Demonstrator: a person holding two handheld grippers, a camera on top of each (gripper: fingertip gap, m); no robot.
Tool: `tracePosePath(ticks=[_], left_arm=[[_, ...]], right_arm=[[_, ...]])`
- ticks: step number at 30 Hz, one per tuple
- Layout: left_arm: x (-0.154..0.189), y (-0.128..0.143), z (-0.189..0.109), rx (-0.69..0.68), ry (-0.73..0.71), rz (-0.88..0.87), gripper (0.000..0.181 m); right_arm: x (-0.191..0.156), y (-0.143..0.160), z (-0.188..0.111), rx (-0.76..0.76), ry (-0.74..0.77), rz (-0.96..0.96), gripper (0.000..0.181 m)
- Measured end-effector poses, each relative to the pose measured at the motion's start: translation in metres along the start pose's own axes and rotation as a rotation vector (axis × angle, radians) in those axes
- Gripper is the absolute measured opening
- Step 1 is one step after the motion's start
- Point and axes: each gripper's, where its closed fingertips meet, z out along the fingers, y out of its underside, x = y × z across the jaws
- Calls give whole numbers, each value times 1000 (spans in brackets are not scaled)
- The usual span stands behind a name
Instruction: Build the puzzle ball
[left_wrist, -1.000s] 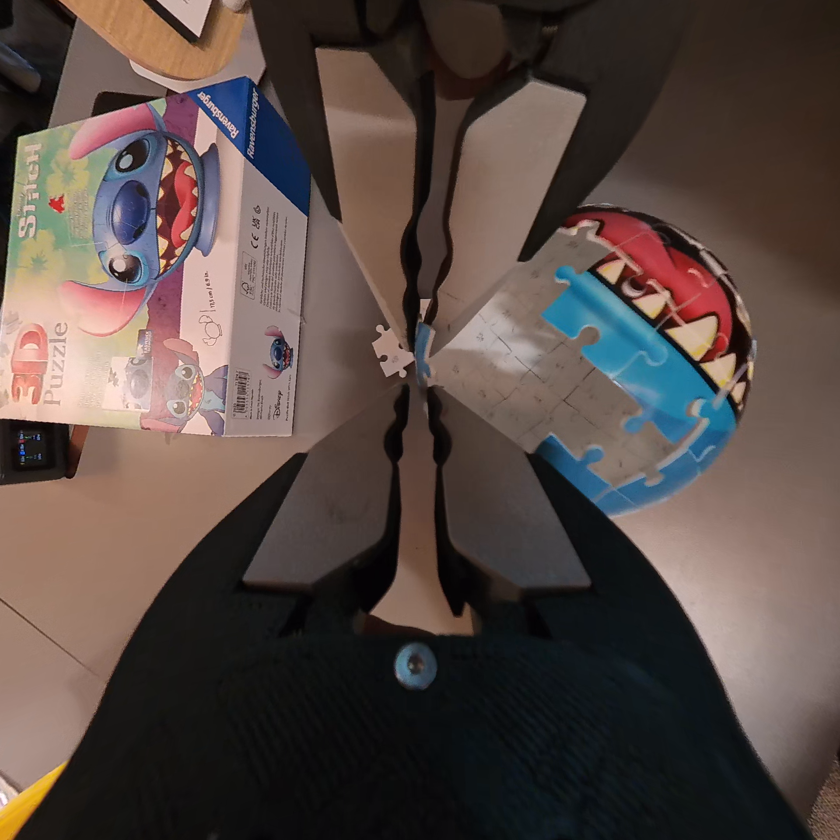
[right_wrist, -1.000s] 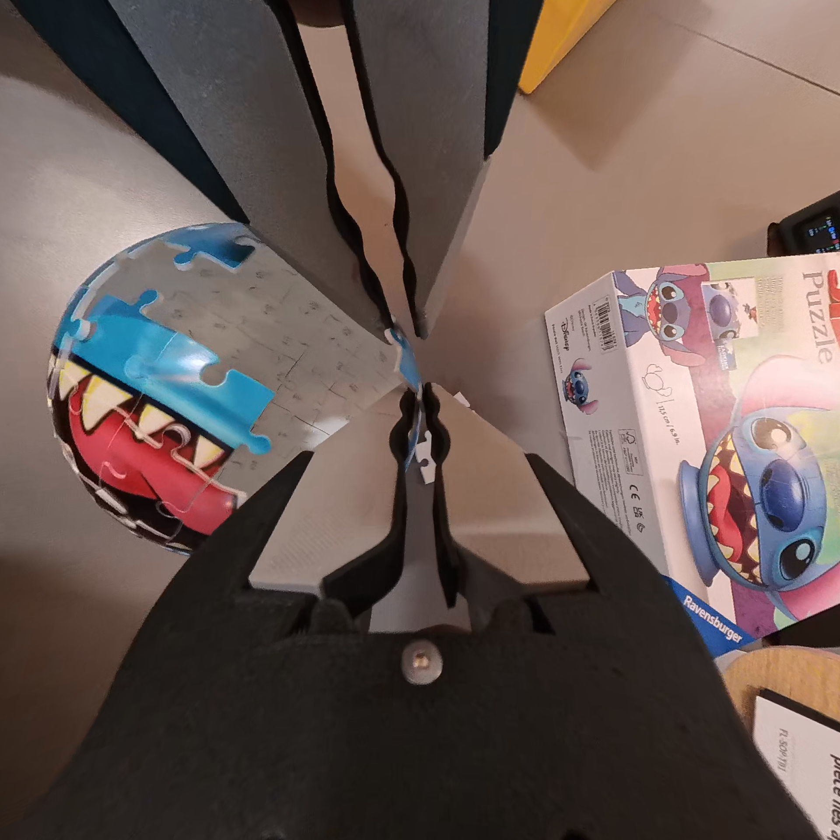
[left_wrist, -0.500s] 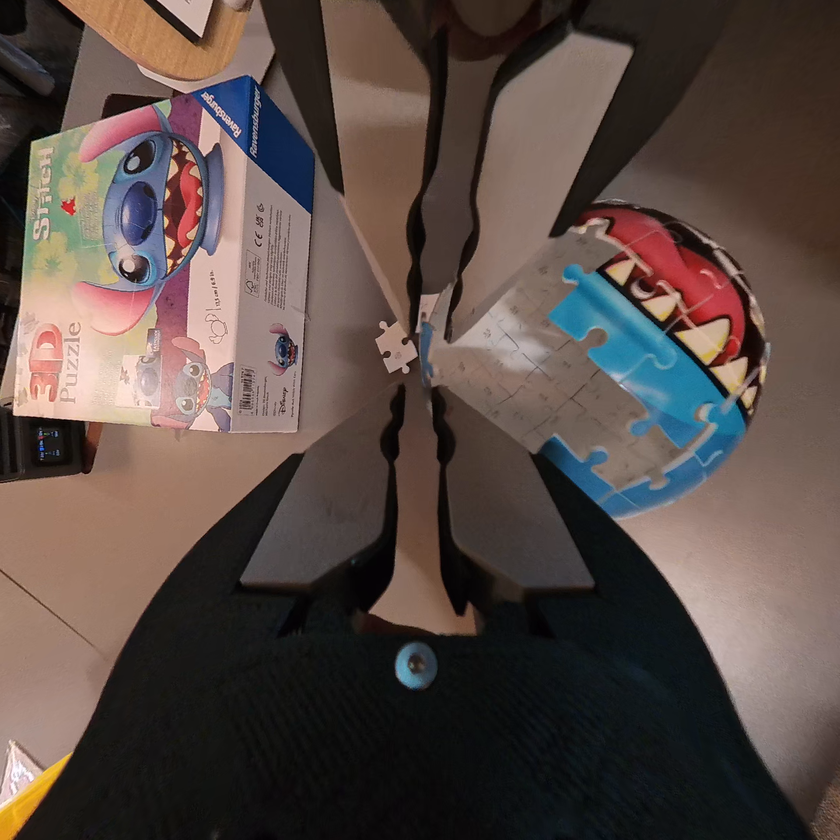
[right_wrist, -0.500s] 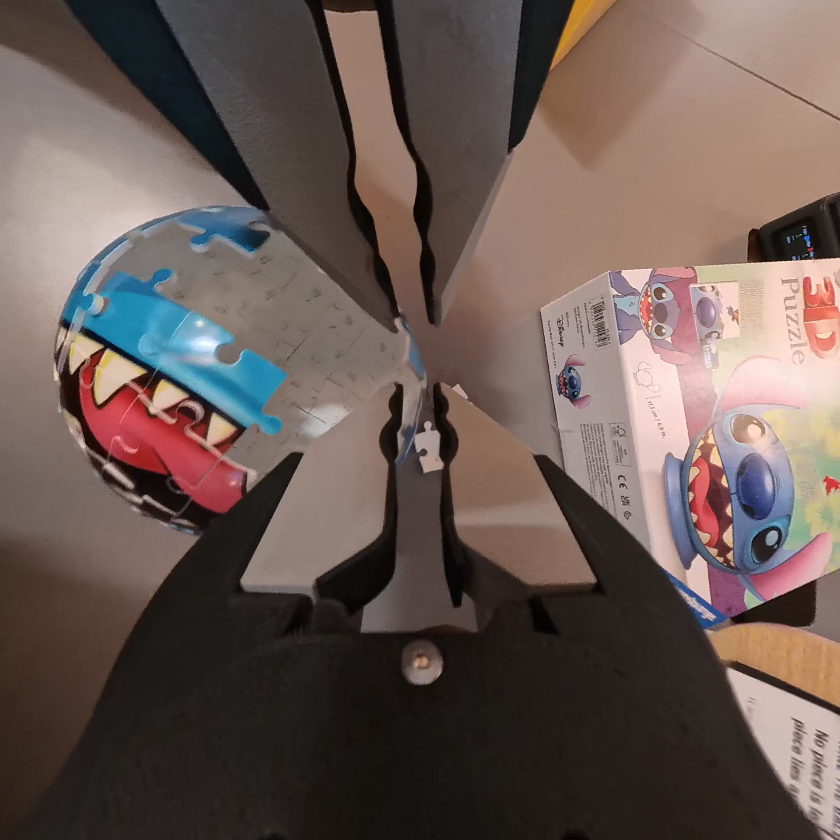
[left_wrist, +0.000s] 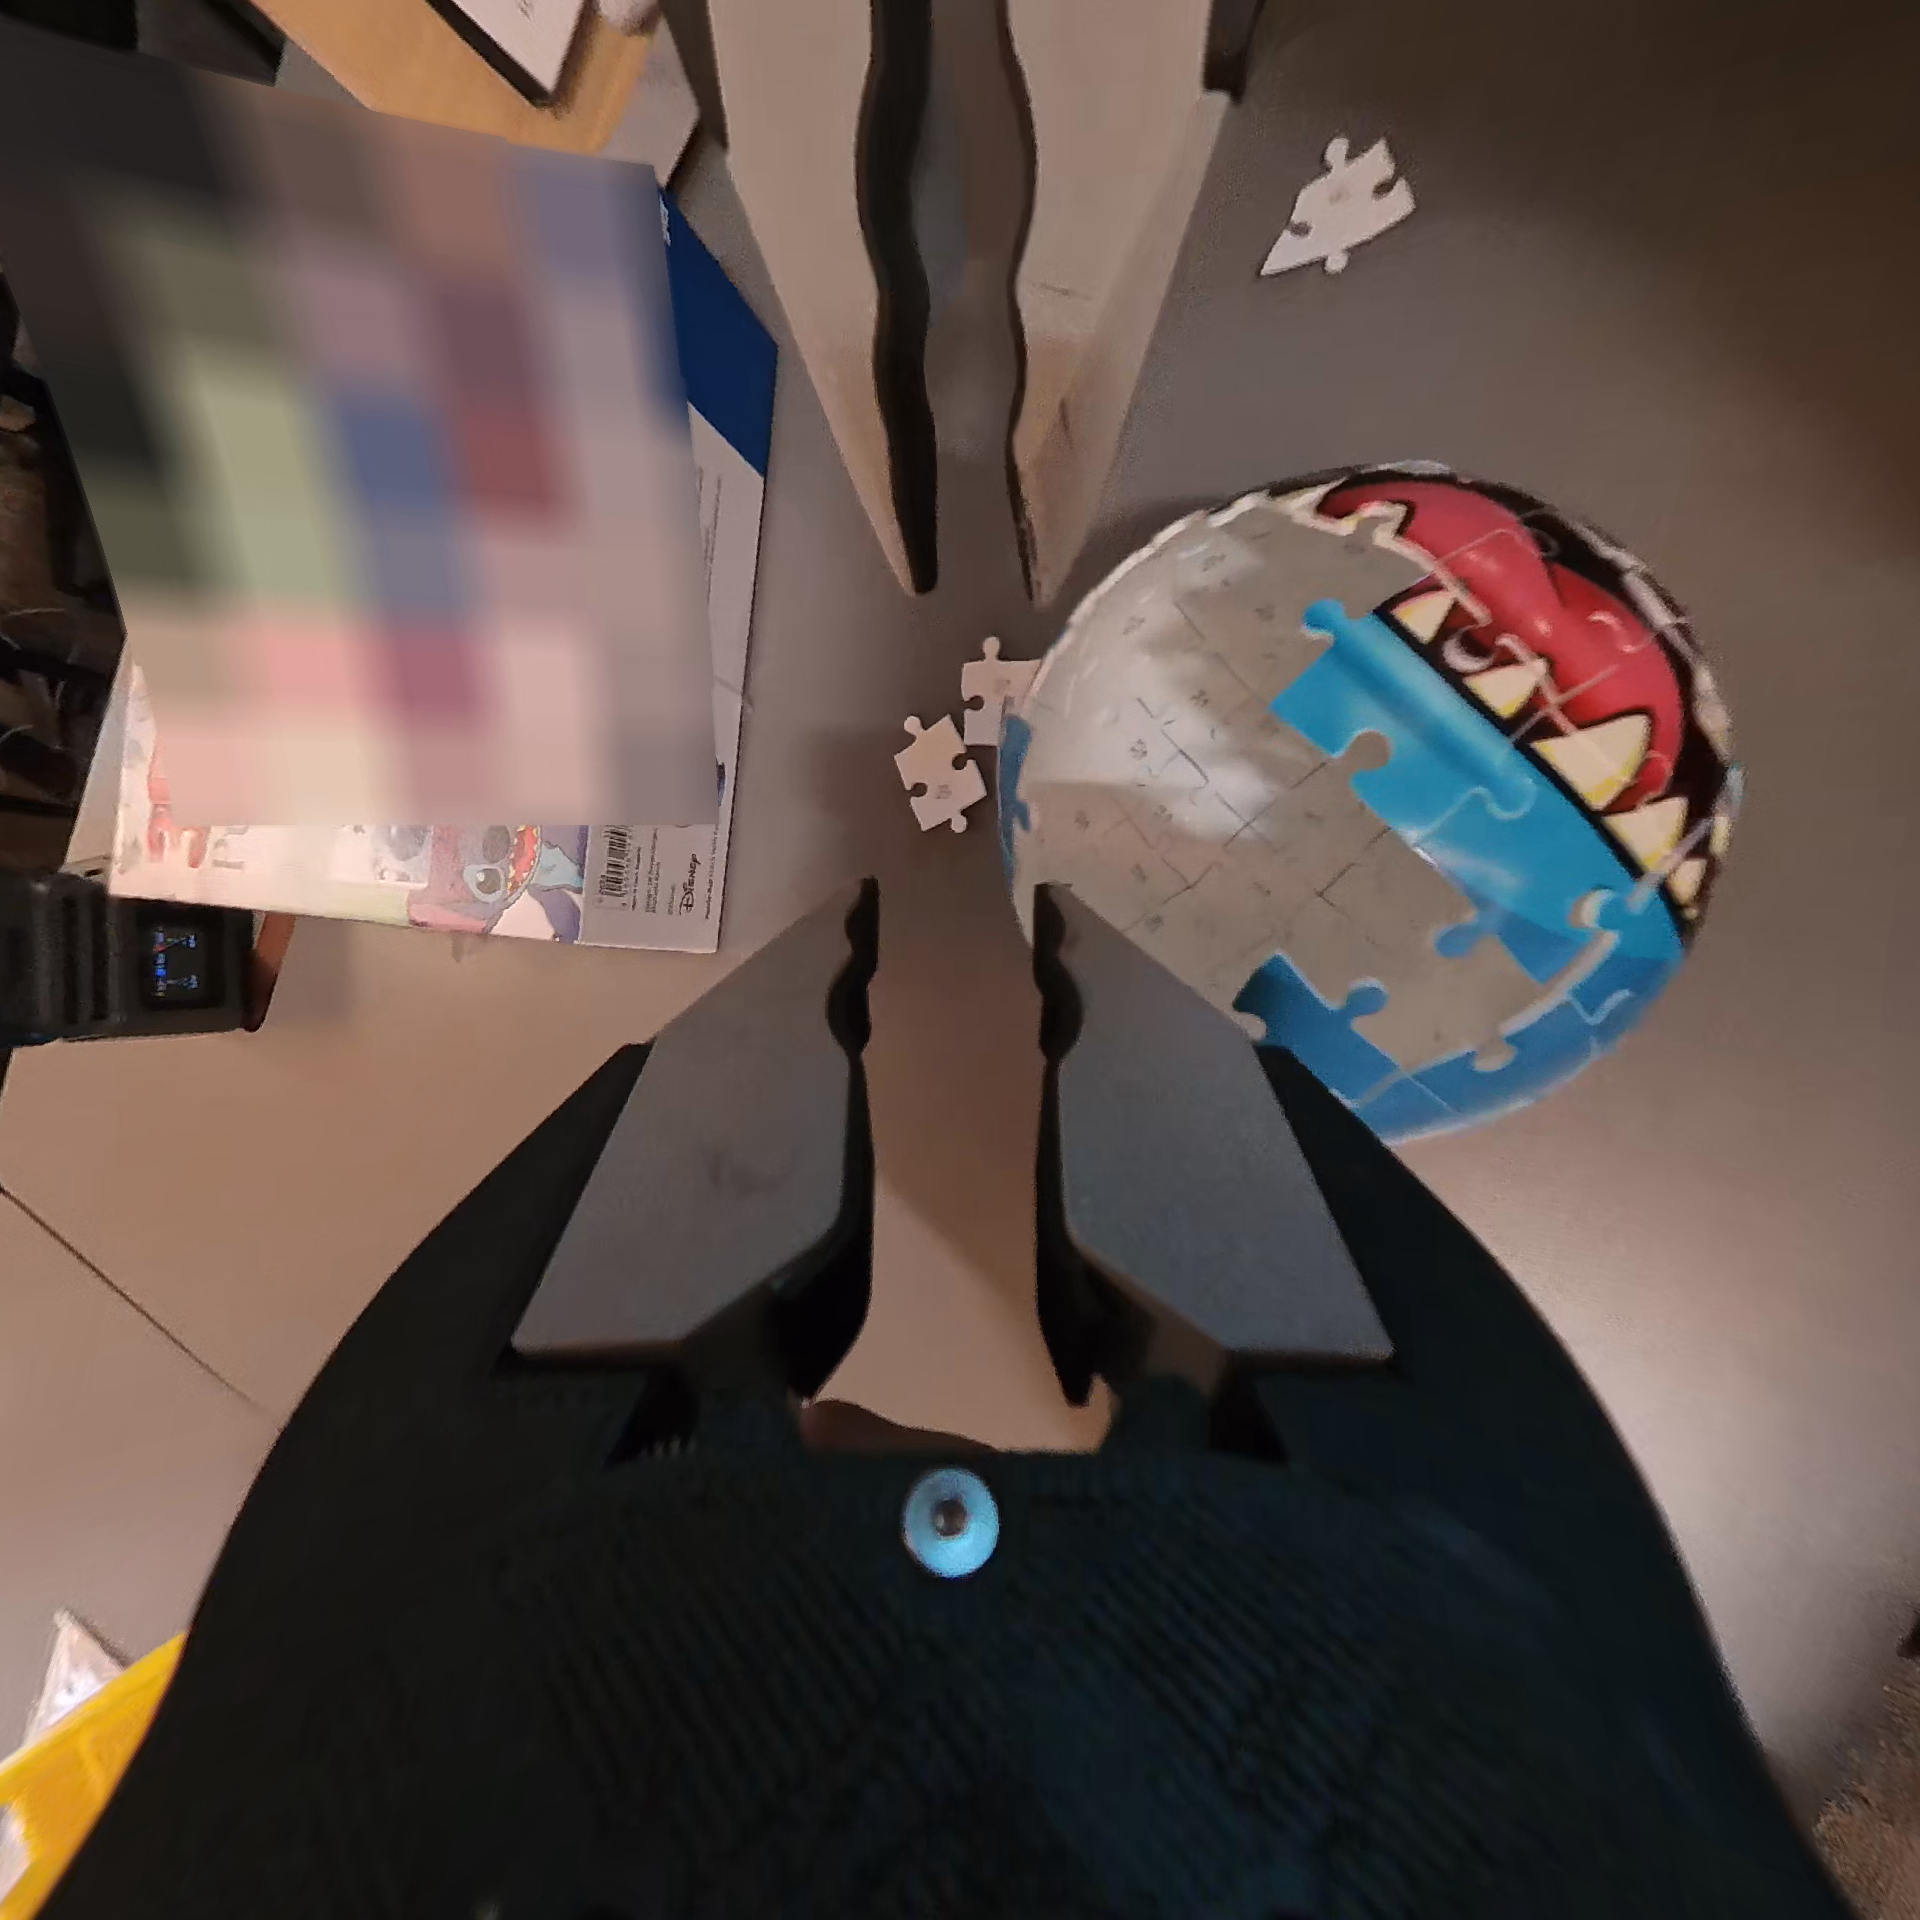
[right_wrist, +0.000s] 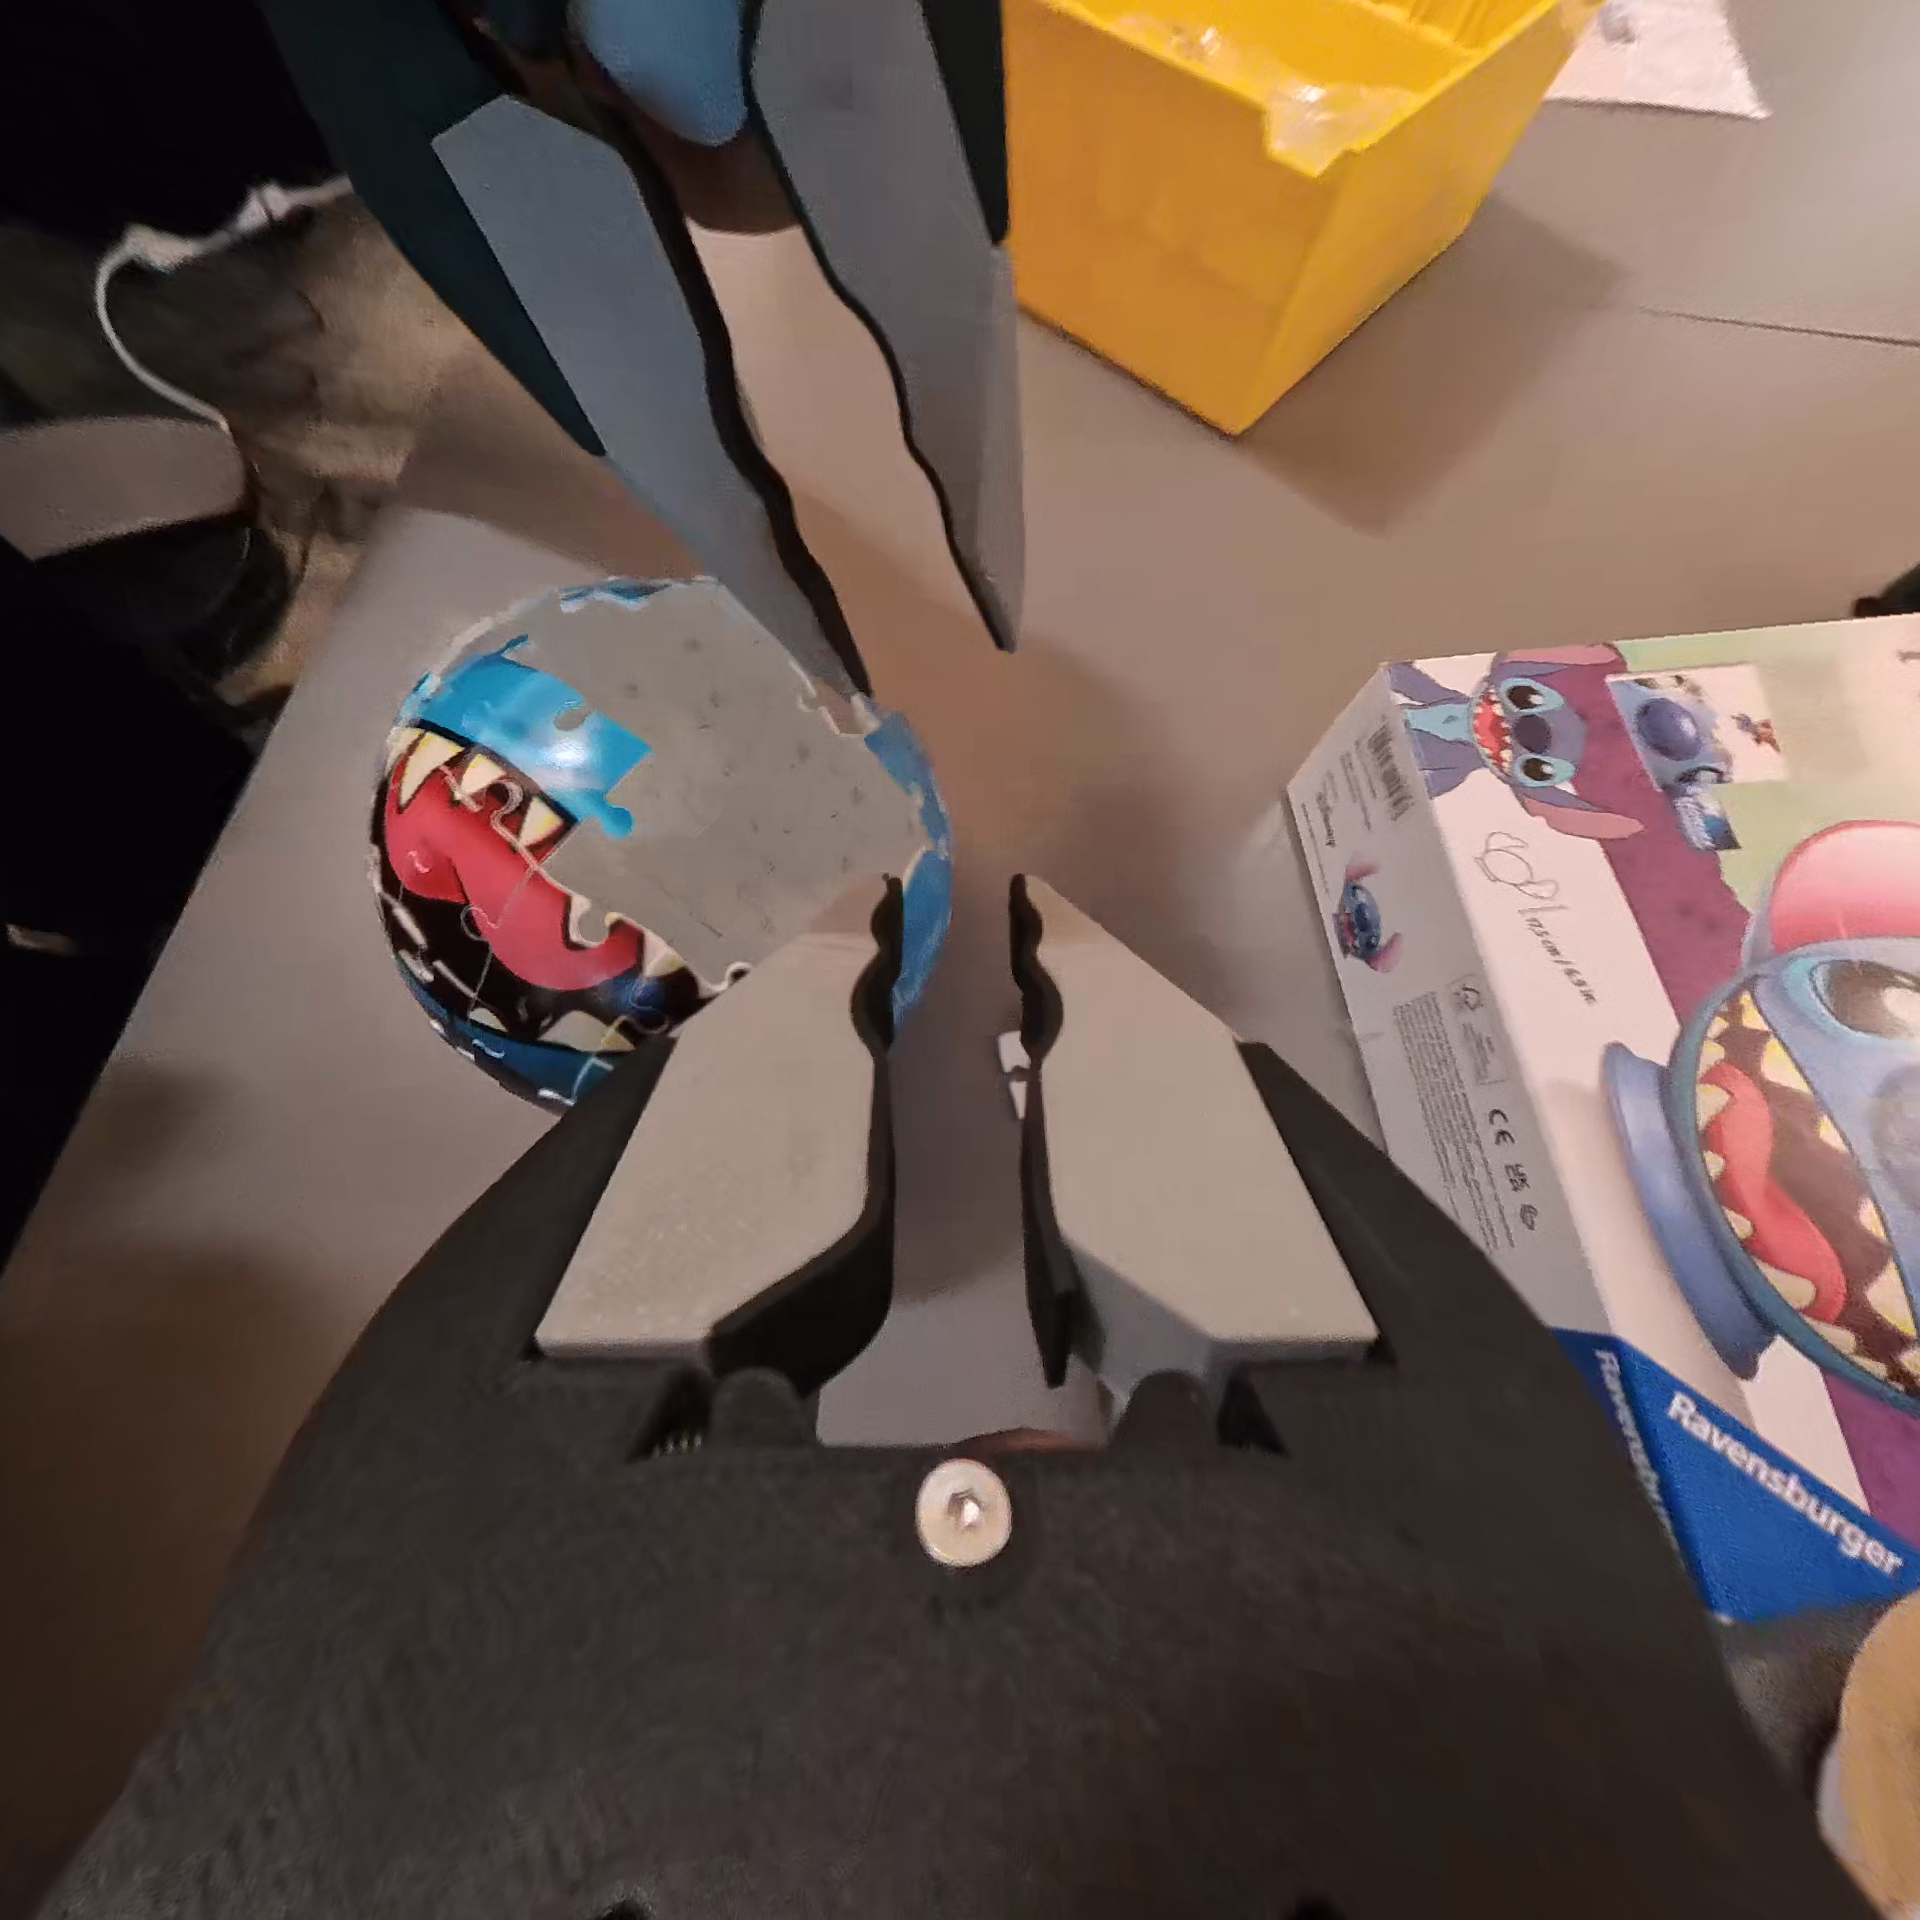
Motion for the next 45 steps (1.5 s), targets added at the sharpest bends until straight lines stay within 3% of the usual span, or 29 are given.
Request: tracePosePath(ticks=[5,8,12,17,23,28,34,38,45], left_arm=[[-1,-12,-9,70,47,-56,27],[4,-17,-1,35,67,-20,29],[10,-13,9,-50,76,50,28],[10,-15,11,-44,78,46,20],[13,-9,11,-51,67,60,12],[13,-10,12,-50,61,79,12],[15,-8,15,-50,67,77,11],[14,-6,17,-61,57,80,10],[15,-2,17,-57,56,73,5]], right_arm=[[-3,-3,-4,64,-59,91,22],[-2,3,4,66,-60,103,20],[-3,7,16,6,-21,35,3],[-2,3,23,-75,57,-71,1],[-1,0,13,-94,56,-62,19],[0,0,22,-130,125,-131,8],[-1,-7,13,-115,92,-122,22],[-7,-2,25,-146,79,-141,26],[-11,5,38,-174,82,-179,19]])
